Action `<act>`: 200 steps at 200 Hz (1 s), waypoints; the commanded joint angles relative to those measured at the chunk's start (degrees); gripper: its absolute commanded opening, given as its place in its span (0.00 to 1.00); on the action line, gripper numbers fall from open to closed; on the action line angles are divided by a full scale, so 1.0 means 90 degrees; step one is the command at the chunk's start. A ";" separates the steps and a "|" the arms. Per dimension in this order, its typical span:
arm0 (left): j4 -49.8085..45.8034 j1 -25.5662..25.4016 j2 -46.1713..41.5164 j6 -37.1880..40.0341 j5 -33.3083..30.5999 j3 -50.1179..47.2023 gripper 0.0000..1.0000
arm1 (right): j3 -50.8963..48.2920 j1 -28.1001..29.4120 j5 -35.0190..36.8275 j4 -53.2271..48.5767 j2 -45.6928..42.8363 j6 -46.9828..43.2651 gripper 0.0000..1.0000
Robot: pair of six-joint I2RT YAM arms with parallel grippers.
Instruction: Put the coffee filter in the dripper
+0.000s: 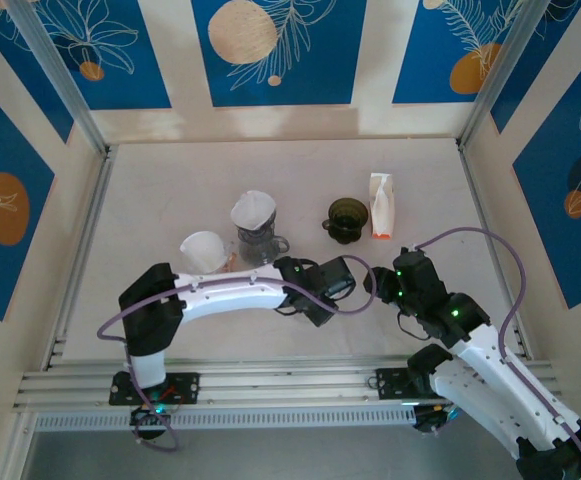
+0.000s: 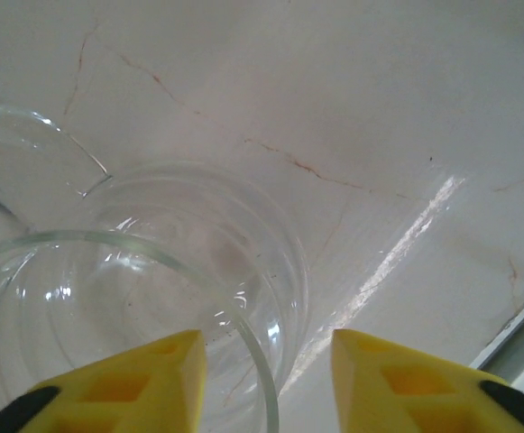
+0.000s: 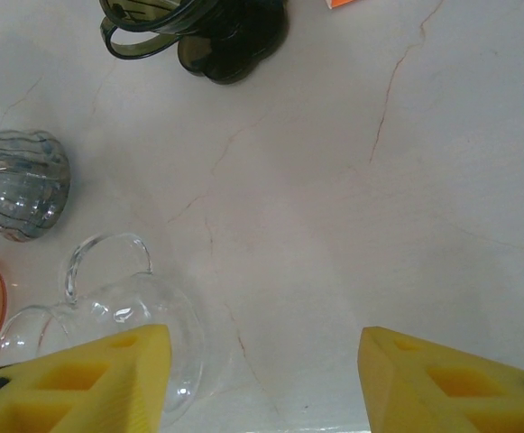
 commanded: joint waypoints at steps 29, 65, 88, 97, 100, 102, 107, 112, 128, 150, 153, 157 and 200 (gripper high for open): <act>0.0295 -0.0052 -0.0931 -0.0029 -0.0183 -0.0035 0.58 | 0.0010 -0.0025 -0.0341 0.0253 0.0133 -0.0028 0.59; 0.0718 -0.0043 -0.1880 0.0114 -0.0616 -0.0242 0.67 | 0.0232 -0.0015 -0.0512 0.0509 0.0635 -0.0216 0.60; 0.1268 -0.0016 -0.2711 0.0211 -0.1128 -0.0740 0.78 | 0.0542 -0.0018 -0.0494 0.0631 0.1092 -0.0406 0.60; 0.1455 0.0021 -0.3049 0.0232 -0.1319 -0.0962 0.85 | 0.0710 -0.0024 -0.0450 0.0647 0.1309 -0.0509 0.60; 0.1522 0.0031 -0.3151 0.0241 -0.1369 -0.1028 0.87 | 0.0777 -0.0020 -0.0425 0.0644 0.1389 -0.0544 0.60; 0.1558 0.0045 -0.3223 0.0251 -0.1384 -0.1070 0.89 | 0.0827 -0.0021 -0.0406 0.0638 0.1443 -0.0562 0.60; 0.1632 0.0076 -0.3382 0.0261 -0.1450 -0.1167 0.93 | 0.0958 -0.0026 -0.0351 0.0616 0.1579 -0.0618 0.60; 0.1674 0.0114 -0.3518 0.0263 -0.1506 -0.1227 0.97 | 0.1084 -0.0034 -0.0299 0.0600 0.1716 -0.0693 0.60; 0.1703 0.0240 -0.3886 0.0234 -0.1695 -0.1434 1.00 | 0.1549 -0.0080 -0.0108 0.0565 0.2229 -0.0965 0.60; 0.1884 0.0289 -0.4391 0.0231 -0.2001 -0.1817 1.00 | 0.2181 -0.0326 -0.0025 0.0523 0.3016 -0.1232 0.59; 0.1930 0.0289 -0.4455 0.0225 -0.2019 -0.1898 1.00 | 0.2251 -0.0374 -0.0017 0.0517 0.3117 -0.1232 0.58; 0.1987 0.0288 -0.4548 0.0232 -0.2038 -0.1982 1.00 | 0.2349 -0.0447 -0.0021 0.0516 0.3256 -0.1242 0.58; 0.2404 0.0293 -0.5187 0.0312 -0.2135 -0.2676 1.00 | 0.3075 -0.1263 -0.0397 0.0748 0.4414 -0.1156 0.57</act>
